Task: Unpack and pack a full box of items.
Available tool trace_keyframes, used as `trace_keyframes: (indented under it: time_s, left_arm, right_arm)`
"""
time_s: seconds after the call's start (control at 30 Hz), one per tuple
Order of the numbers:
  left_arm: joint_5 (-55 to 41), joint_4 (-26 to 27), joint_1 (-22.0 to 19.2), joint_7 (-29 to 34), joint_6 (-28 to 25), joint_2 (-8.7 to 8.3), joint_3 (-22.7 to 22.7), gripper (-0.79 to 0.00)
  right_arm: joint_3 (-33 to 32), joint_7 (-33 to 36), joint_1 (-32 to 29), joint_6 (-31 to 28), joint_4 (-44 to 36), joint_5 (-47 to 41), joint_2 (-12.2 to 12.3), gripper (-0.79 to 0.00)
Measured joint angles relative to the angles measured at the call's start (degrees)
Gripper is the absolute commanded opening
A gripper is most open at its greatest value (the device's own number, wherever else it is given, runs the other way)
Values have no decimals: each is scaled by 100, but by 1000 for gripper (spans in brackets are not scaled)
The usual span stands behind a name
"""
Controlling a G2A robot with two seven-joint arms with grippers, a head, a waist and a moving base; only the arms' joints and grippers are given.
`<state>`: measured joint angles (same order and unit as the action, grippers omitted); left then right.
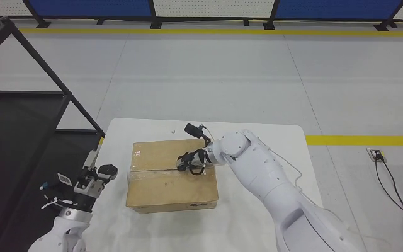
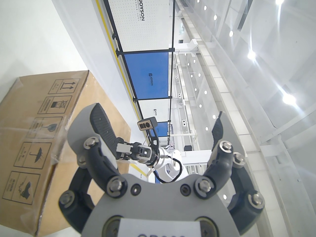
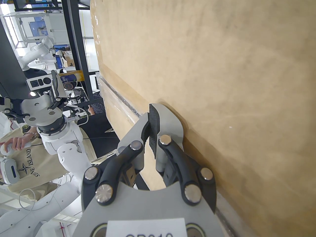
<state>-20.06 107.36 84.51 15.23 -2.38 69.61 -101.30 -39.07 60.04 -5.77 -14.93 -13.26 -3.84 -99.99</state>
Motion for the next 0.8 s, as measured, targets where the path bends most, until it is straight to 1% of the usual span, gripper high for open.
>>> trace_keyframes:
  time_s: [0.17,0.3,0.4,0.57,0.6,0.8]
  left_arm:
    - [47,5,-29,-12,25,2,52,0]
    - [72,14,-42,-25,33,3,81,0]
    - [86,16,-44,-31,37,4,96,0]
    - [109,-3,-56,-30,54,4,117,0]
    - [113,-2,-58,-35,58,4,121,0]
    - [176,30,-28,-19,45,4,143,0]
  right_arm:
    - [-146,-74,-116,-159,-260,20,179,-785]
    - [-259,-119,-254,-114,-549,115,347,-785]
    - [-370,-98,-408,-66,-878,194,499,-785]
    - [-671,-108,-774,-201,-1740,343,816,-785]
    - [-687,-112,-787,-209,-1828,354,830,-785]
    - [-679,-112,-775,-205,-1732,346,822,-785]
